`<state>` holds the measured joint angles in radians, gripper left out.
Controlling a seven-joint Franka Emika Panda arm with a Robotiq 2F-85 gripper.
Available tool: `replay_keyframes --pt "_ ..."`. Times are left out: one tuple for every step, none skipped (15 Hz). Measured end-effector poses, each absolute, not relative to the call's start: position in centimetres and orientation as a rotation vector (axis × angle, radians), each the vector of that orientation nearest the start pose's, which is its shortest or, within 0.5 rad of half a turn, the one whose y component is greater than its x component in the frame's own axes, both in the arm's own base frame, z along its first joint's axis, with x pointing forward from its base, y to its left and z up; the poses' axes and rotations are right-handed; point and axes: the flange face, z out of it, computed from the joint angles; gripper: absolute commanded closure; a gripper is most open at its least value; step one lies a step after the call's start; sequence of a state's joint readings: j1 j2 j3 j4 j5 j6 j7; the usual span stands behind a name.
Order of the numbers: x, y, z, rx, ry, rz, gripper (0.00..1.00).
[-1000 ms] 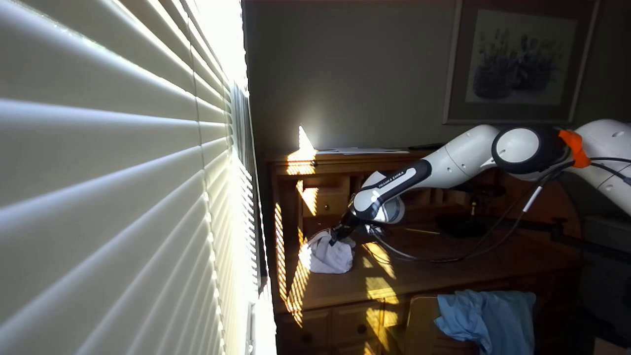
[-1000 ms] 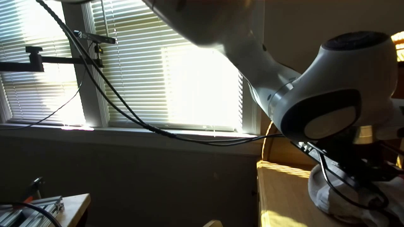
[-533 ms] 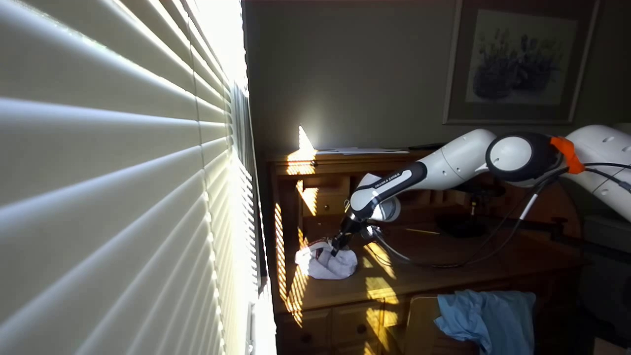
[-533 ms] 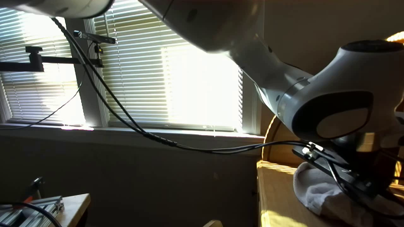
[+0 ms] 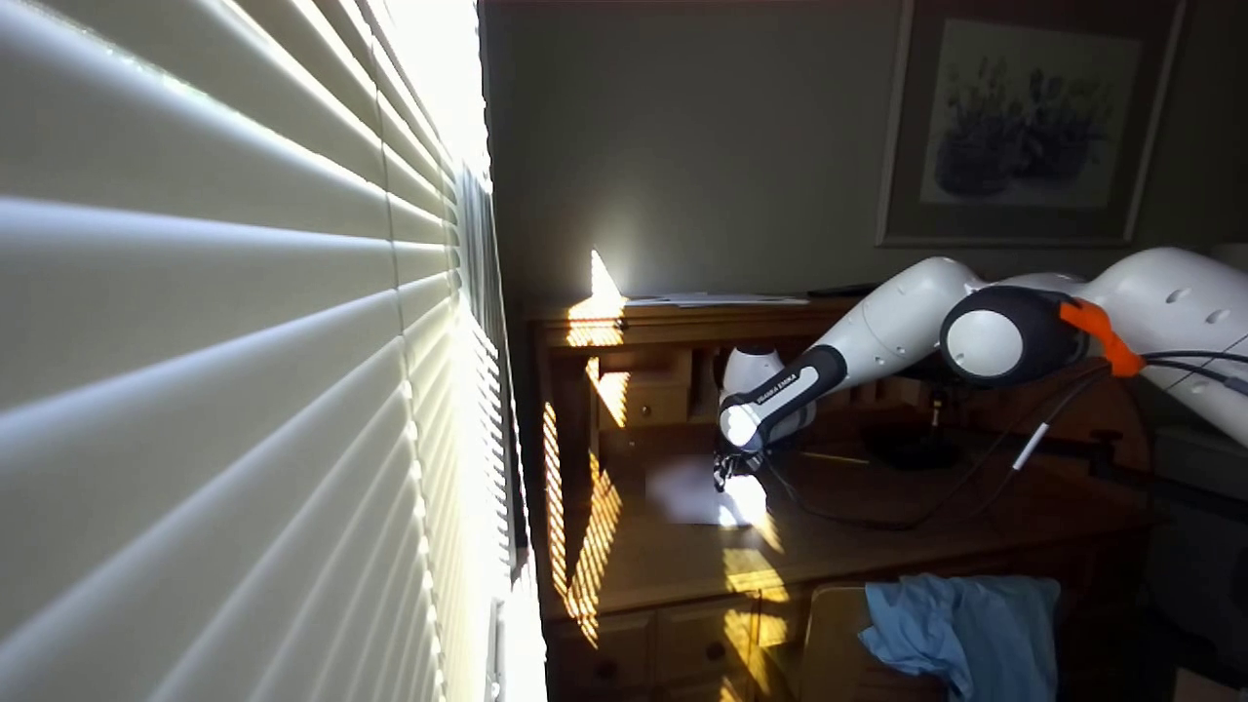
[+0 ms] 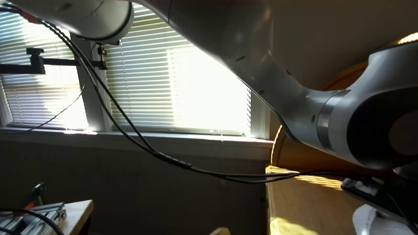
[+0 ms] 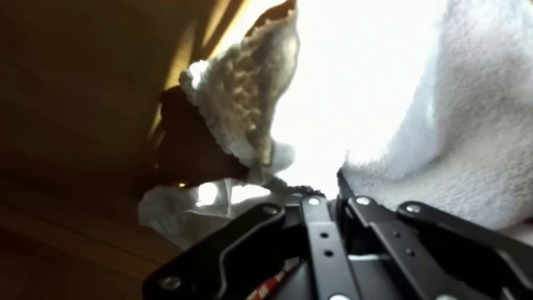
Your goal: Use the white towel to wipe the desktop.
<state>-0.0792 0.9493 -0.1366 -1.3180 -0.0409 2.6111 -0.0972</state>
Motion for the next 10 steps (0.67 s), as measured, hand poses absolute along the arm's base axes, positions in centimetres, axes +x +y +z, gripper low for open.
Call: replay_keyframes --pt "75.8 -14.3 20.1 -3.319 0.073 -0.533 0.98" --pt "75.7 -14.9 20.2 -3.359 0.135 -0.517 0.98" --pt "75.5 -15.3 20.2 -3.394 0.194 -0.495 0.98" --pt "75.3 -15.5 20.1 -3.416 0.235 -0.474 0.98" --pt "75.3 -15.4 20.1 -3.421 0.249 -0.462 0.98" --pt "75.4 -15.0 20.0 -3.414 0.244 -0.463 0.98" --pt "75.6 -14.2 20.0 -3.396 0.223 -0.479 0.98" --pt "76.0 -13.2 20.0 -3.367 0.193 -0.501 0.98" --pt "76.4 -12.0 20.2 -3.336 0.149 -0.533 0.98" --pt "76.9 -10.7 20.6 -3.299 0.105 -0.572 0.98"
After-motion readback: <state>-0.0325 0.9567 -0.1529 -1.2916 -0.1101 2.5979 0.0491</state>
